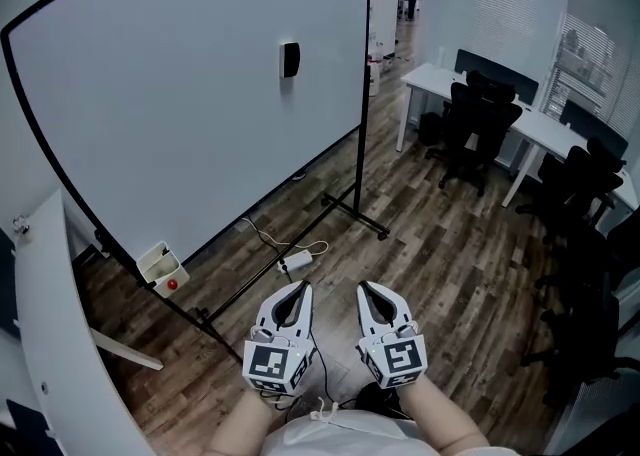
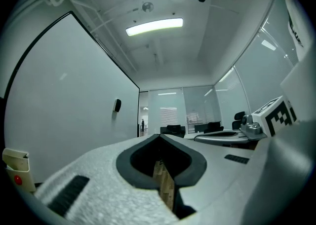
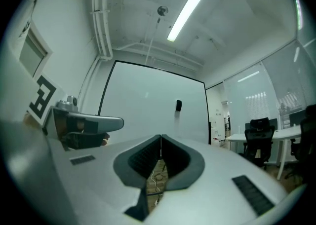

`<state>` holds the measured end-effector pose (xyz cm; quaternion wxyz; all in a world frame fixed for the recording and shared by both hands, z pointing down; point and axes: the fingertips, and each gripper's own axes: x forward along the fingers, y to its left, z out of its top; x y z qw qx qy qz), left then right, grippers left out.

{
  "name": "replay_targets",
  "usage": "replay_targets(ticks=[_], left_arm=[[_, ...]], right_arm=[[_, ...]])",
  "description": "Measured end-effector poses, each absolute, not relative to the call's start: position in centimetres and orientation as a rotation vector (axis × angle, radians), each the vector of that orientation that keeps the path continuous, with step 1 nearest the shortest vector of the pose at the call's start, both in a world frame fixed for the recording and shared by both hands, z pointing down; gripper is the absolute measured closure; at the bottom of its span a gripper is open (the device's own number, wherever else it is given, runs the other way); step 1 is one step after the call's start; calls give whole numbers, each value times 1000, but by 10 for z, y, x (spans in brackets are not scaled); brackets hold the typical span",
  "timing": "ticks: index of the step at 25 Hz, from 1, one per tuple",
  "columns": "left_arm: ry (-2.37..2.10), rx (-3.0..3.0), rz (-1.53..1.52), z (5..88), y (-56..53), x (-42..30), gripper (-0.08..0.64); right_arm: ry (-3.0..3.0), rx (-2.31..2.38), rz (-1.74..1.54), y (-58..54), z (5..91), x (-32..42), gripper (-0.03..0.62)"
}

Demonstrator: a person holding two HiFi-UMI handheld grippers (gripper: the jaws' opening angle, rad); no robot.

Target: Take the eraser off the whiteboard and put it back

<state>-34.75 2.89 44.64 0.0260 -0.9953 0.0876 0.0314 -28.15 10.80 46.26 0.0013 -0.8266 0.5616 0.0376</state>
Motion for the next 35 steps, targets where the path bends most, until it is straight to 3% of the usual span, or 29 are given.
replay_targets(ticks=[12, 20, 35], left_arm=[[447, -3066, 141, 439, 51, -161, 543], [456, -3088, 94, 450, 50, -81, 543], [482, -3113, 147, 448, -90, 59, 543]], right_arm=[[1918, -2506, 124, 124, 451, -95, 566], [1926, -2501, 85, 127, 458, -13, 566], [1967, -2513, 104, -8, 459, 117, 566]])
